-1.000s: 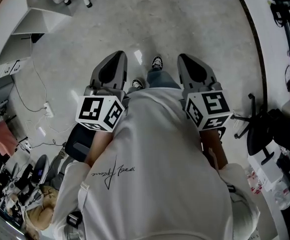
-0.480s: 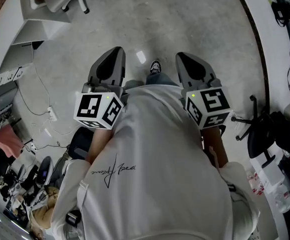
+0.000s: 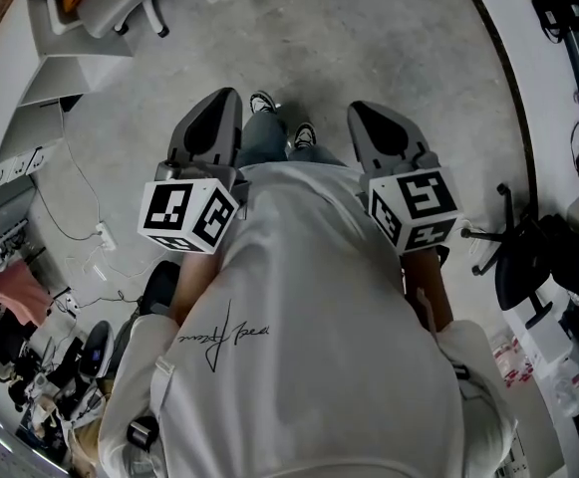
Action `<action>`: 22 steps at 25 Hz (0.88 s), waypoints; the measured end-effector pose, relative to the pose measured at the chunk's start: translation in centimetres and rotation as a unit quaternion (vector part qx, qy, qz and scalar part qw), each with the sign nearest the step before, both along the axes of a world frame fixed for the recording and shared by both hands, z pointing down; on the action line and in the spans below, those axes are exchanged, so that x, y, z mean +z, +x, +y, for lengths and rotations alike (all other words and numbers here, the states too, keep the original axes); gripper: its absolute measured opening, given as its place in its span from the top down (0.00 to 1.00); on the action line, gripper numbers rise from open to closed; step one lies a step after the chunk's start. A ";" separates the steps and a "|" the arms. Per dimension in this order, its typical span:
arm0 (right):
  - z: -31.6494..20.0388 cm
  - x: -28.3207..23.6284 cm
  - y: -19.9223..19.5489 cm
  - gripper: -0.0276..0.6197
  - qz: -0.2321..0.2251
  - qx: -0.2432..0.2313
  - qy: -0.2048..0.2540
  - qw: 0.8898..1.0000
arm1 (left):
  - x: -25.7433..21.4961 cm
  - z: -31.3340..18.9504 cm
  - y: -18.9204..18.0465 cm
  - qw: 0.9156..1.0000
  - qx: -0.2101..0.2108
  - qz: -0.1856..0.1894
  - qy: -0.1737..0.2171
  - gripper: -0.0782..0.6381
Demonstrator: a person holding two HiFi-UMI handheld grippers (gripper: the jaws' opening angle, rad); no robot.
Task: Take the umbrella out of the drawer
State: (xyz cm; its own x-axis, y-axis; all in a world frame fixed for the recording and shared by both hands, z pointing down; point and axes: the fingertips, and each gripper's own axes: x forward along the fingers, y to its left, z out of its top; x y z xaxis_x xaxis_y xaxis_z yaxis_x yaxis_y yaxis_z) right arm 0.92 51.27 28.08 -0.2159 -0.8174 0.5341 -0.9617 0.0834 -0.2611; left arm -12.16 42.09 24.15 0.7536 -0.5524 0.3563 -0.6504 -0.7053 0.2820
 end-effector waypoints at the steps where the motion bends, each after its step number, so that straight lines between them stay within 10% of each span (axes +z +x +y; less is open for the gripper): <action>1: -0.1 -0.1 0.1 0.92 0.001 0.001 0.000 1.000 | -0.1 -0.2 0.2 1.000 0.001 0.001 0.000 0.87; 22: -14.9 -1.7 0.6 0.92 0.022 -0.058 0.001 0.998 | -0.9 -13.9 1.9 0.999 -0.018 0.040 -0.008 0.87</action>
